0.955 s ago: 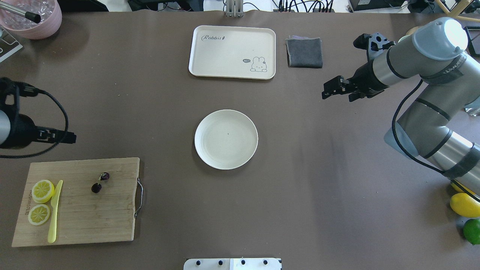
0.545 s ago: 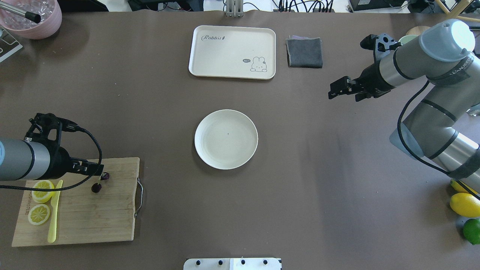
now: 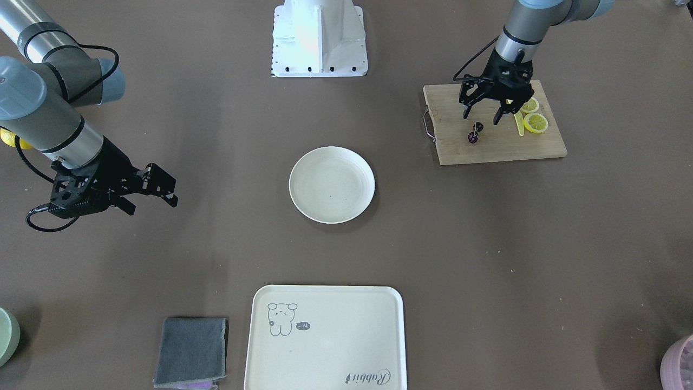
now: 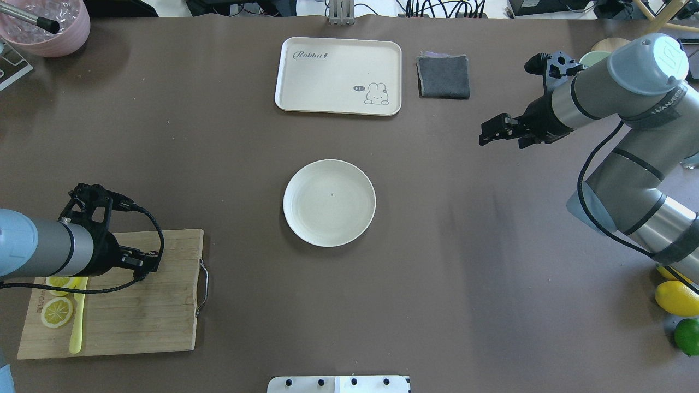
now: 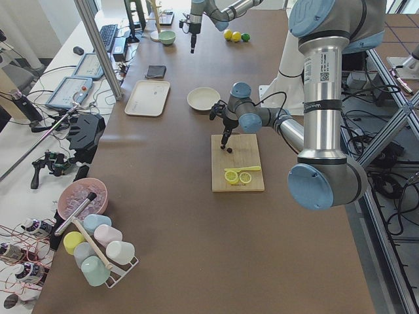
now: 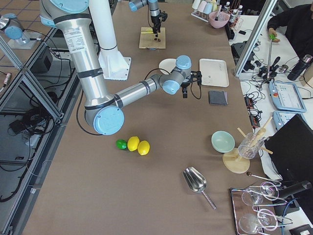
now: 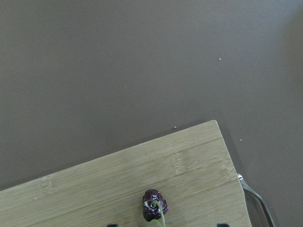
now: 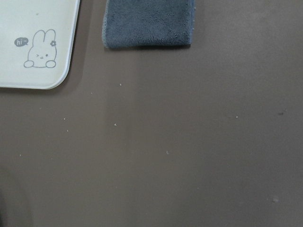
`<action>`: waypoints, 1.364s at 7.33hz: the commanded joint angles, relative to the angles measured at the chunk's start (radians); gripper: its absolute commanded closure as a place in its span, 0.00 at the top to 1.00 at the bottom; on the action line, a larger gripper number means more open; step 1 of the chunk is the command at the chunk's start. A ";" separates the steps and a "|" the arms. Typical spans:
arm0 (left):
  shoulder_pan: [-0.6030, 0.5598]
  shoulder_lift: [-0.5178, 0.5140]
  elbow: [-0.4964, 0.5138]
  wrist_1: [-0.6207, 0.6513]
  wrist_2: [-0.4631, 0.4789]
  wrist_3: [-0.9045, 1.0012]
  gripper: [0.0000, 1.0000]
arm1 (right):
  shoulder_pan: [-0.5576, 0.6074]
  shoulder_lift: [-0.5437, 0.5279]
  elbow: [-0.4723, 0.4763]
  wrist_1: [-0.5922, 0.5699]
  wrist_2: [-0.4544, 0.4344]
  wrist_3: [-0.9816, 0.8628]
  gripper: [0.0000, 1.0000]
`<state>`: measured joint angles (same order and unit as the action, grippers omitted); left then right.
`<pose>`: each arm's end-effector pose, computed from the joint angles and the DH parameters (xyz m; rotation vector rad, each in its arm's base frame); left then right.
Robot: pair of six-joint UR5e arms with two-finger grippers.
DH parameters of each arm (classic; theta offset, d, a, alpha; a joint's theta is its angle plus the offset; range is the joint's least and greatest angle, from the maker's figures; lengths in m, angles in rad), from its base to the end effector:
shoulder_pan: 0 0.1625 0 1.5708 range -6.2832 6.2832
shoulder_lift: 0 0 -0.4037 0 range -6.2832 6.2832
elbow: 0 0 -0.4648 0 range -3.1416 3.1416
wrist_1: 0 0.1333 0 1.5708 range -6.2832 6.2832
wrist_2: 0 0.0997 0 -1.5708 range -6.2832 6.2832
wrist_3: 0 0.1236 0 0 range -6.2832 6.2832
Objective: Place red cherry on plate
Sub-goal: 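Lower the left gripper onto the dark red cherry and grasp it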
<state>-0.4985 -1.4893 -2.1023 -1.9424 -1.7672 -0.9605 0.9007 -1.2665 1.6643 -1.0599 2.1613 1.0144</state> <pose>0.4241 -0.3552 0.3722 0.2740 0.7947 0.1858 -0.3791 -0.5822 0.3521 0.1767 -1.0197 0.0449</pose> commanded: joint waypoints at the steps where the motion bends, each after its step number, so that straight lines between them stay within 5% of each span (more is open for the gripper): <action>1: 0.001 -0.005 0.027 0.000 0.000 0.002 0.76 | -0.002 -0.002 0.006 0.000 -0.003 0.001 1.00; 10: 0.006 -0.031 0.064 -0.001 0.000 0.000 0.50 | 0.000 -0.017 0.025 0.003 -0.001 0.003 1.00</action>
<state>-0.4931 -1.5103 -2.0482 -1.9435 -1.7672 -0.9592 0.9004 -1.2826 1.6877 -1.0570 2.1594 1.0168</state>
